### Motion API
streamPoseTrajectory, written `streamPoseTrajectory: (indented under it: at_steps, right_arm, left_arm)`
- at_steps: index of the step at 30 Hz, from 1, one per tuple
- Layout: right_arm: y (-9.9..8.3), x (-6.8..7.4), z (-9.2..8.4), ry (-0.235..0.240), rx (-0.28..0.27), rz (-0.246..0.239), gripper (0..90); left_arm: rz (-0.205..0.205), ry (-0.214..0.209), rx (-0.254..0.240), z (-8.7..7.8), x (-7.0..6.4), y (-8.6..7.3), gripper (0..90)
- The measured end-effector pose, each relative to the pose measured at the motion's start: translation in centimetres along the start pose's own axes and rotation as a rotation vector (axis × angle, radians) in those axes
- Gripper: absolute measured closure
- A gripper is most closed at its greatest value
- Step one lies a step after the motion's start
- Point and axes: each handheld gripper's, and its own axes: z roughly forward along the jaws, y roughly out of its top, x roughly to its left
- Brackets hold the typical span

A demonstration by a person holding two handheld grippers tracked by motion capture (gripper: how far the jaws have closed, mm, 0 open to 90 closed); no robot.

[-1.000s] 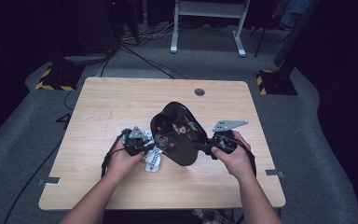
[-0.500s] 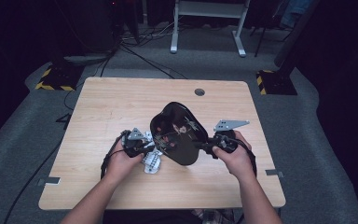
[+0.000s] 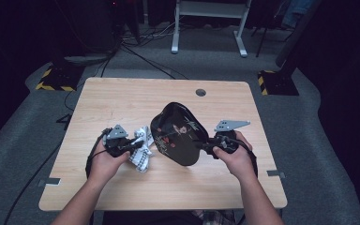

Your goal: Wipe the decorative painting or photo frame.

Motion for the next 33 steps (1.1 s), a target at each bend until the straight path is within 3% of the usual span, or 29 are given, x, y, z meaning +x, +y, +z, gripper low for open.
streamPoseTrajectory:
  at_steps: [11,14,22,30,33]
  right_arm:
    - [0.1,-0.1,0.0,-0.004,0.004,-0.004,78.4]
    - [0.1,-0.1,0.0,-0.005,0.005,-0.004,78.3]
    - [0.1,0.0,0.0,-0.009,0.005,-0.004,78.1]
    - [0.3,0.1,-0.4,-0.01,-0.023,-0.006,76.5]
    - [0.3,0.1,-0.5,-0.011,-0.023,-0.007,76.4]
  left_arm:
    - [-0.046,0.08,-0.063,-4.0,2.5,-0.1,78.1]
    - [-0.05,0.112,-0.05,-4.6,3.4,-0.5,78.1]
    - [-0.066,0.159,0.029,-4.1,5.0,-1.8,77.2]
    - [-0.09,0.191,0.059,-3.4,6.2,-3.0,75.0]
    - [-0.111,0.182,0.054,-3.3,6.7,-3.3,72.6]
